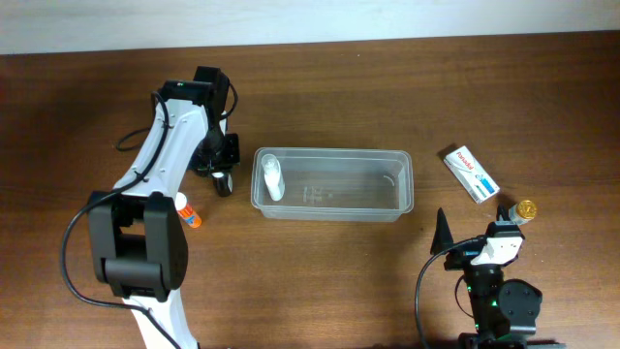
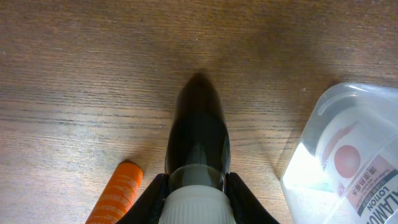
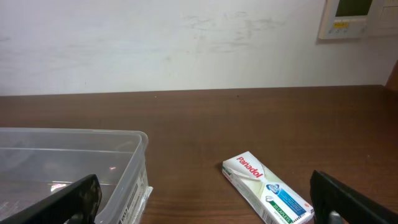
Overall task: Pack container
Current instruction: 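Move the left gripper to the dark bottle and grasp it, then carry the dark bottle with the left gripper over the container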
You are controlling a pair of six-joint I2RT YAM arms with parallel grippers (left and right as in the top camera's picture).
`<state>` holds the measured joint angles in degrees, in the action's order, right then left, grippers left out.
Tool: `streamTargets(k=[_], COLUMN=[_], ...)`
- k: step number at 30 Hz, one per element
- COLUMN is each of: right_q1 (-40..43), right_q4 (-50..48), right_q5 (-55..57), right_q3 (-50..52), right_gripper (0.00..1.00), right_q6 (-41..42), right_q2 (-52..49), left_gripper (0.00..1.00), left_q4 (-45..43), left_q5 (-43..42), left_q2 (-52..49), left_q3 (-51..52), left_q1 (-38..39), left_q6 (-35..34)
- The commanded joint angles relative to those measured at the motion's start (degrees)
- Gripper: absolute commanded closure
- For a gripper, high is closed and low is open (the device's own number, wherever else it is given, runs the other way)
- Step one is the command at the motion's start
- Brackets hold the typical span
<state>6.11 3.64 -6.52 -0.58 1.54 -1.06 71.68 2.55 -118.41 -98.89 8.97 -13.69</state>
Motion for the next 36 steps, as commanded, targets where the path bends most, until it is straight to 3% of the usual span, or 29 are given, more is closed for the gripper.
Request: streamTargets(k=[1,7,15,22,36], right_q1=[-0.1,-0.1,-0.1,-0.1,-0.1], right_q4=[0.4,0.4,0.4,0.4,0.4], right_q5=[0.3,0.3,0.3,0.3,0.3], right_q3=[0.3,0.3,0.3,0.3,0.3], right_gripper=[0.02,0.02,0.02,0.02,0.02], right_q6=[0.4,0.4,0.4,0.4,0.4], right_q2=[0.2,0.2,0.2,0.2,0.2], left_gripper=[0.8,0.8,0.82,0.83,0.83], left_q4=[0.0,3.6,11.8,16.9,20.3], left_q5=[0.4,0.5,1.7,-2.7,-3.2], left_q2=[1.0,1.0,1.0,1.0,1.0], left_q3=[-0.3,-7.6,-27.5,-42.2,-44.7], left_q1=[-0.2,-0.2,-0.2,2.8,17.0], left_q6=[0.6,0.6,0.5,-0.7,-3.6])
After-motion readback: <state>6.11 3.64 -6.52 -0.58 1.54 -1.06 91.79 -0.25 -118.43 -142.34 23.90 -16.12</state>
